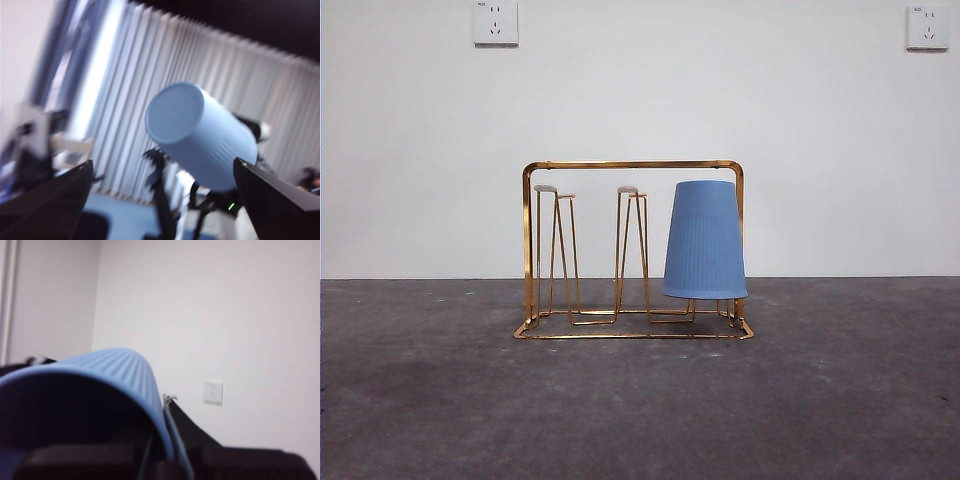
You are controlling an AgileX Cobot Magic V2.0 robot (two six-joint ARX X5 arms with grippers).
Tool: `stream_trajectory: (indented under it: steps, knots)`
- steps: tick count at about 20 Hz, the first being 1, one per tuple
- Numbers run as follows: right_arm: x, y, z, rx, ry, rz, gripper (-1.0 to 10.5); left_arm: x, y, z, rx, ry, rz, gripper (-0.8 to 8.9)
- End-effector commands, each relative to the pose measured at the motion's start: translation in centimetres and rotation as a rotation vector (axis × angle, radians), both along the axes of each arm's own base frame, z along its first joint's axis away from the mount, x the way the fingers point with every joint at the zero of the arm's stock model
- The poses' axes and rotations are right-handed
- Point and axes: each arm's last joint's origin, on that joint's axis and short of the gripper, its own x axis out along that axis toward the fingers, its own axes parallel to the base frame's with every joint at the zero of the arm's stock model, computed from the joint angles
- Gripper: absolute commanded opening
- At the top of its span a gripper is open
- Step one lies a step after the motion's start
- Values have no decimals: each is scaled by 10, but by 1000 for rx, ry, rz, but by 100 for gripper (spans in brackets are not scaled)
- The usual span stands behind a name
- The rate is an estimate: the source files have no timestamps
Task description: Pick up cup 1,put cup 1 in the cup rack,pick up cup 2,put cup 2 in the cup rack
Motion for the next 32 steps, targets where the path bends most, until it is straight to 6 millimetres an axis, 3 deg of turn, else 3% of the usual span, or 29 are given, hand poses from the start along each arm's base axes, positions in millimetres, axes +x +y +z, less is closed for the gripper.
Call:
stream_trajectory:
  steps: [1, 12, 26, 27, 32]
  knots:
    - [0, 0, 1, -19, -52, -20, -12, 10, -14, -2, -62, 65, -102, 473]
    - [8, 10, 4, -30, -85, -39, -12, 30, -58, -20, -181, 80, -214, 473]
    - [42, 51, -2, -97, -35, -48, -12, 26, -59, -16, -297, 36, -247, 464]
    - [44, 54, -3, -103, -30, -48, -12, 26, -59, -16, -296, 36, -248, 441]
    - [47, 57, -4, -107, -20, -59, -12, 27, -59, -16, -293, 38, -247, 106]
